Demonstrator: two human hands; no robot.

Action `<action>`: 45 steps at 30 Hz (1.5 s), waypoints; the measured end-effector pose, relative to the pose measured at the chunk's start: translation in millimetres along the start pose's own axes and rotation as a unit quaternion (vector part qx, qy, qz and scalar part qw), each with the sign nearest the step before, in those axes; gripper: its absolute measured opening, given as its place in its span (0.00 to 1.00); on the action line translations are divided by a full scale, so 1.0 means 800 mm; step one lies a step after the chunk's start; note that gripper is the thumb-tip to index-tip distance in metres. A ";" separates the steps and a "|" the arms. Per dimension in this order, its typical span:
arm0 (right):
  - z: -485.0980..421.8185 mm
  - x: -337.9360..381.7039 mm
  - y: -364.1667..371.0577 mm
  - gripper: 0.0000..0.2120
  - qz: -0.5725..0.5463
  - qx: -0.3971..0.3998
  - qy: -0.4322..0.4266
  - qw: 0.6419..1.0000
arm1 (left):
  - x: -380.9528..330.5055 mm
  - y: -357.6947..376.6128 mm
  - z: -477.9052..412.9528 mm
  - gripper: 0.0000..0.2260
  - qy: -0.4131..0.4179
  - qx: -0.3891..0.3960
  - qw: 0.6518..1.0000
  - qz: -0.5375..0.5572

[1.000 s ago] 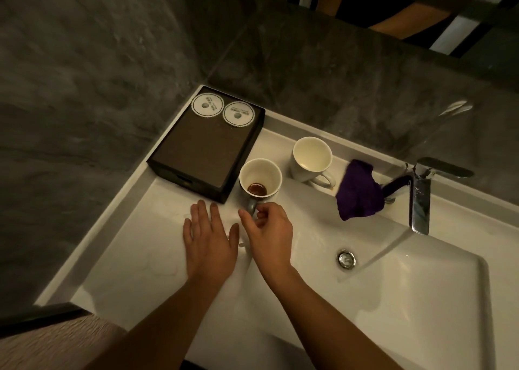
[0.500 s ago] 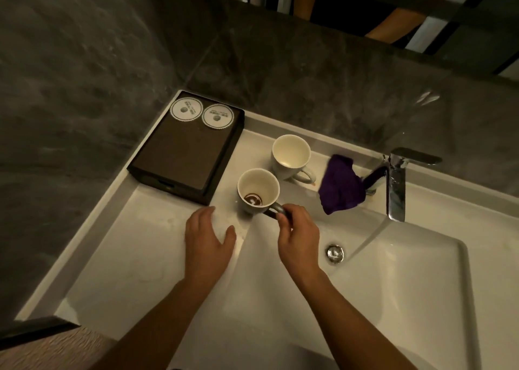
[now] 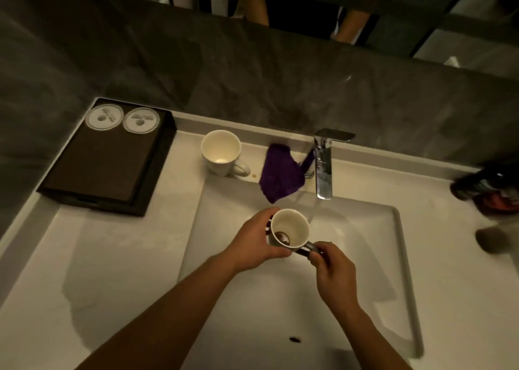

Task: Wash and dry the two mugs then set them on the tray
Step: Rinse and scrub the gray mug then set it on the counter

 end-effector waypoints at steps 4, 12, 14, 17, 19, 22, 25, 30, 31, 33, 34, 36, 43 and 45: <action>-0.021 -0.032 -0.033 0.08 -0.030 -0.018 0.067 0.997 | -0.030 0.044 -0.038 0.36 0.021 0.029 0.999 -0.010; -0.040 -0.050 -0.046 0.08 -0.013 0.036 0.057 0.998 | -0.024 0.065 -0.041 0.34 0.013 0.010 1.000 -0.019; -0.053 -0.053 -0.055 0.07 -0.009 0.023 0.057 0.998 | -0.032 0.070 -0.048 0.34 0.015 -0.001 1.000 -0.015; -0.063 -0.043 -0.051 0.05 -0.012 0.035 0.048 0.998 | -0.034 0.060 -0.057 0.36 0.018 -0.016 1.000 -0.003; -0.064 -0.039 -0.052 0.05 -0.003 0.051 0.022 0.998 | -0.030 0.059 -0.054 0.36 0.017 -0.020 1.000 0.002; -0.076 -0.048 -0.068 0.05 0.009 0.055 0.003 0.998 | -0.028 0.076 -0.046 0.36 -0.006 -0.035 0.999 0.013; -0.087 -0.043 -0.069 0.06 0.011 0.055 -0.003 0.998 | -0.031 0.075 -0.046 0.35 -0.014 -0.056 0.998 0.011; -0.091 -0.041 -0.068 0.07 0.035 0.078 -0.051 0.995 | -0.033 0.070 -0.049 0.39 -0.021 -0.032 0.999 -0.018; -0.097 -0.044 -0.072 0.07 0.038 0.079 -0.055 0.995 | -0.037 0.073 -0.052 0.41 -0.021 -0.023 0.999 -0.035; -0.110 -0.042 -0.073 0.07 0.047 0.090 -0.079 0.992 | -0.042 0.079 -0.064 0.45 -0.020 0.005 0.997 -0.070; -0.114 -0.039 -0.070 0.06 0.048 0.097 -0.095 0.990 | -0.042 0.080 -0.069 0.45 -0.024 0.014 0.996 -0.083; -0.118 -0.033 -0.061 0.06 0.028 0.092 -0.107 0.990 | -0.037 0.078 -0.075 0.43 -0.051 0.009 0.996 -0.079; -0.103 -0.038 -0.019 0.12 -0.160 0.088 0.145 0.972 | -0.016 0.096 -0.062 0.31 -0.212 -0.040 0.965 0.152; -0.092 -0.038 -0.006 0.15 -0.228 0.113 0.236 0.938 | -0.012 0.105 -0.062 0.28 -0.240 -0.049 0.944 0.221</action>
Point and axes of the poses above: each hand's wrist, its own z-axis away from the middle knuckle, its own y-axis out of the palm, x = y × z, the point moved 3 cm from there along -z, towards the middle knuckle, and after that the axes turned 6 degrees about -x, right-handed, at the moved point
